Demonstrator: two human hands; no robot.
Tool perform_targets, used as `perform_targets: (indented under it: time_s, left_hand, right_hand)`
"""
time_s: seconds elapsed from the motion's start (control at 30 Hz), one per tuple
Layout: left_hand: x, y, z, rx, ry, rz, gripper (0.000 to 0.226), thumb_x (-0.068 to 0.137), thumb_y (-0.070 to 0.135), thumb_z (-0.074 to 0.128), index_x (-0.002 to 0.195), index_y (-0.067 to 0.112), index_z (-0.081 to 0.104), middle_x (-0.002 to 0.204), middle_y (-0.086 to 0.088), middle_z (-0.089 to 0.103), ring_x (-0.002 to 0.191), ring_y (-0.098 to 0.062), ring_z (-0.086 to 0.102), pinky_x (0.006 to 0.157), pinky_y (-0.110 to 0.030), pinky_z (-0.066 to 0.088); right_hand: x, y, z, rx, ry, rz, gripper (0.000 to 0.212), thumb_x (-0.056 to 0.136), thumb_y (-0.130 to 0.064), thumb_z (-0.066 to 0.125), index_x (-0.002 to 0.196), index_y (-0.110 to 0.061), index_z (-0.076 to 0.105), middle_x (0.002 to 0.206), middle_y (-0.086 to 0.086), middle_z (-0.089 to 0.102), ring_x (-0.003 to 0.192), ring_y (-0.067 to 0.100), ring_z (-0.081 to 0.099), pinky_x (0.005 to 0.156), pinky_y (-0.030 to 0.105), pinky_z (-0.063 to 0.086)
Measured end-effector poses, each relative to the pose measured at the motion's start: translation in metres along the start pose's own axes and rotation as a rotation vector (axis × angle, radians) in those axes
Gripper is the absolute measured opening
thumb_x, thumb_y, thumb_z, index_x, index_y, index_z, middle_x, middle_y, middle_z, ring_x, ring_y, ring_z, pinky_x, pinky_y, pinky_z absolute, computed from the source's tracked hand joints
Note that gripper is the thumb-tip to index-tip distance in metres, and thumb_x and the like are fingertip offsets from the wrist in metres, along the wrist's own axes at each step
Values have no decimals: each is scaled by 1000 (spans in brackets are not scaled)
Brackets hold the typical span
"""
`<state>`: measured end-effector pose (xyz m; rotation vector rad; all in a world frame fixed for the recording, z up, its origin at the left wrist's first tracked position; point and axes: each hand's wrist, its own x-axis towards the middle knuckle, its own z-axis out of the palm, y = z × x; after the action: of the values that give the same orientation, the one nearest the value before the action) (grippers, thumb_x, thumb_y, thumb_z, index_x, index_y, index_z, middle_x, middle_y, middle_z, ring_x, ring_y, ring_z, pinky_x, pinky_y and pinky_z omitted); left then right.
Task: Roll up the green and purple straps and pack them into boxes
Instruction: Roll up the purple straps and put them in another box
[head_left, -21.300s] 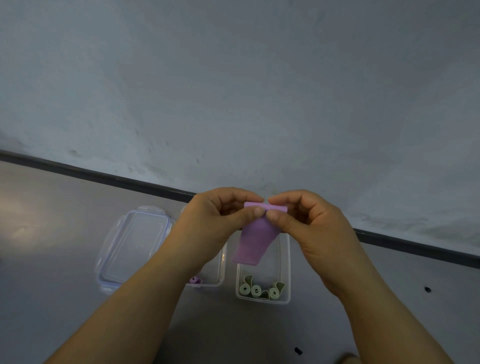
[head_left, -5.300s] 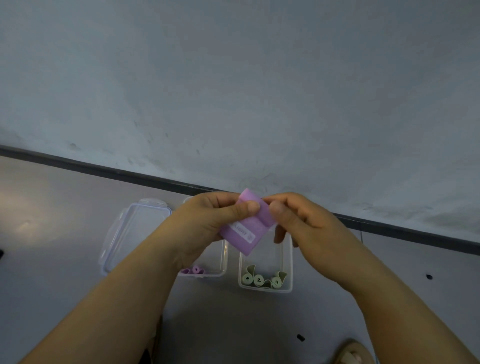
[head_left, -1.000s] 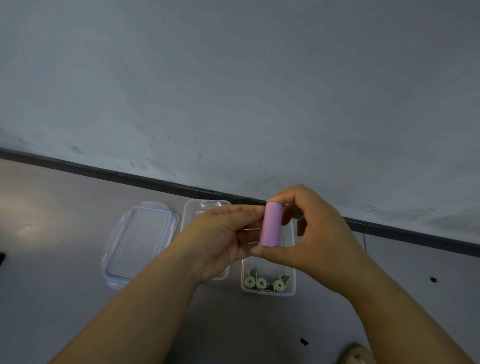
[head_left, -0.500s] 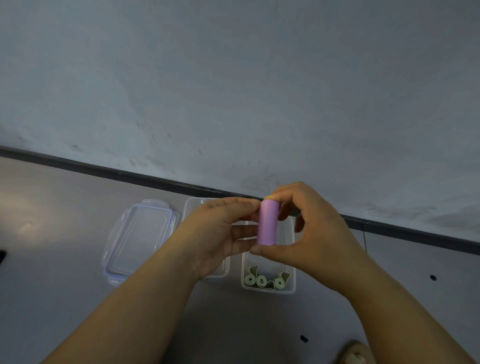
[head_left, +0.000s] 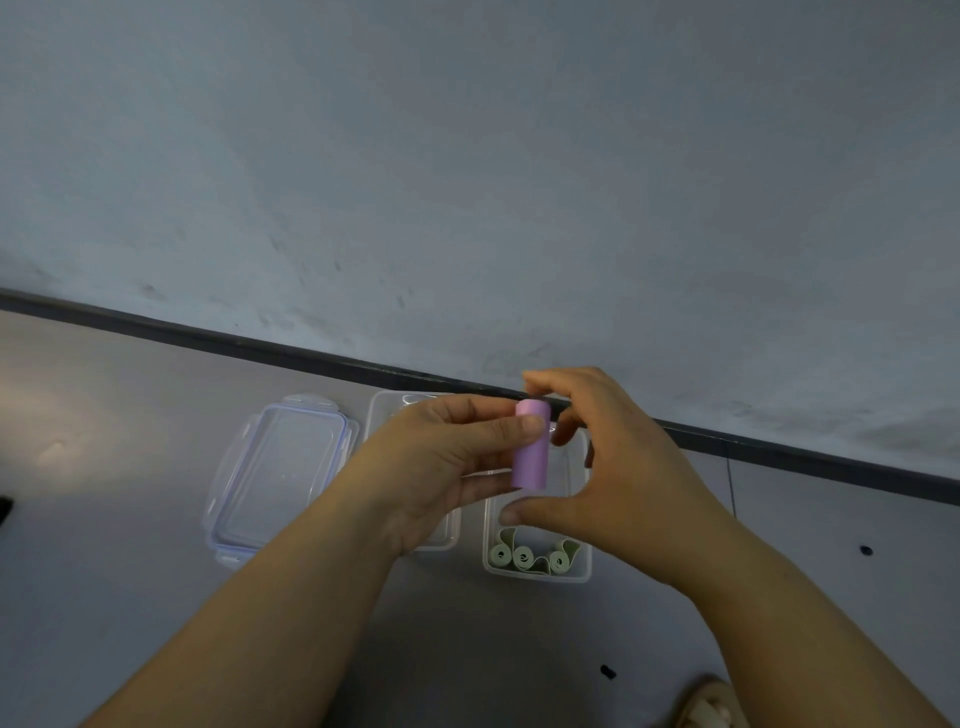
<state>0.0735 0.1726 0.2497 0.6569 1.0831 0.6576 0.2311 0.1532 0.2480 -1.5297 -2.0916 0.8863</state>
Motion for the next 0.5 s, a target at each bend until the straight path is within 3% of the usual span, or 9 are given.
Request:
perform_targets:
  time_s: [0.2,0.37,0.5]
  left_hand:
    - [0,-1,2,-46,-13,-24,39,61,17,71,100,8,69,96,-11,73,86,-21,71,66,-26,58]
    - [-2,0,1,-53,-56,-63,39,60,18,71,97,4,69,87,-11,73,77,-17,70,65,-25,58]
    - [-1,0,0,0,-42,-73,41,59,20,72,97,5,70,92,-13,73,80,-22,71,68,-29,59]
  right_hand:
    - [1,3,3,28,115,-63,51,63,-40,79,102,-39,46,103,-21,47,88,-1,49,71,15,45]
    - [-1,3,-1,59,149,-106,45,65,-36,79,100,-33,51,102,-19,50,94,-1,50,78,11,43]
    - [-1,5,1,58,148,-98,43,64,-37,75,99,-30,52,101,-19,49,94,1,50,77,15,46]
